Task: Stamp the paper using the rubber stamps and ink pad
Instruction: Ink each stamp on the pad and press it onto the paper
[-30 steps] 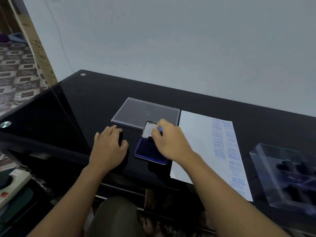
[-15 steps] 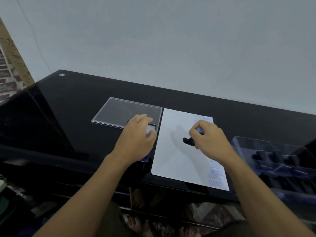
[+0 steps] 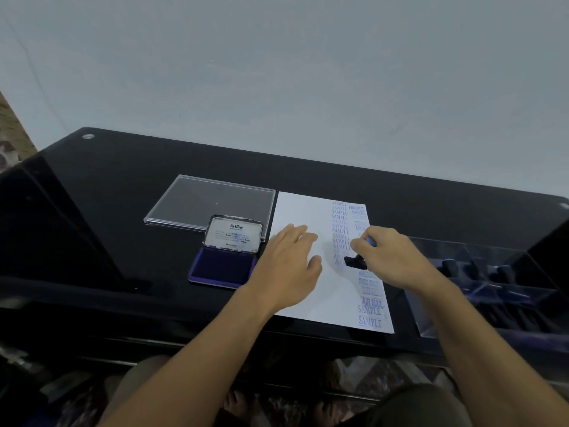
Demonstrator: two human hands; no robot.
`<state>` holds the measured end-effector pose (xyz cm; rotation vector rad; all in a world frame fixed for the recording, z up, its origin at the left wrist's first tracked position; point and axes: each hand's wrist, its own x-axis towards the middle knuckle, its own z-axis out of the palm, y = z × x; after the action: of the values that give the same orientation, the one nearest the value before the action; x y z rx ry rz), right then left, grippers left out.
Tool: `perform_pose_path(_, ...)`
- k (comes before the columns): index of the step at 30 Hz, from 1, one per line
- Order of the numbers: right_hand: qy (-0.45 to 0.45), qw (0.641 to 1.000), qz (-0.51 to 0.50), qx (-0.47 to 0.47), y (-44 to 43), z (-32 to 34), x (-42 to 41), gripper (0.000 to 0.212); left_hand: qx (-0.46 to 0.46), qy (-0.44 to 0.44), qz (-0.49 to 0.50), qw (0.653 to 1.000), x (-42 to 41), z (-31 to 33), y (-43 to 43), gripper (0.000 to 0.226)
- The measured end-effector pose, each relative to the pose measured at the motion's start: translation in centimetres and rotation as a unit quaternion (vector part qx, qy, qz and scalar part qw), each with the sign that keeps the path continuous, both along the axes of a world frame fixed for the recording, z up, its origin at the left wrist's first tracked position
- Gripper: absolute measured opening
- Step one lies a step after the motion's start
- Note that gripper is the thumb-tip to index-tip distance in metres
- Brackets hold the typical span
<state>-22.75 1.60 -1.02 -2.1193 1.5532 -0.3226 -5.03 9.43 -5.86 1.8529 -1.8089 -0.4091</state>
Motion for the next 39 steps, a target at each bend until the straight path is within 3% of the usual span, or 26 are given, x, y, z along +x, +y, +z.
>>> perform_pose_path(16, 0.067, 0.996, 0.044, -0.040, 1.5, -1.8, 0.9, 0.026, 0.018, -0.068, -0.020, 0.997, -1.0, -2.6, -0.1, 0.047)
perform_pose_path(39, 0.075, 0.994, 0.035, -0.069, 2.1, -4.1, 1.4, 0.033, 0.007, -0.092, -0.020, 0.996, -1.0, -3.6, 0.1, 0.048)
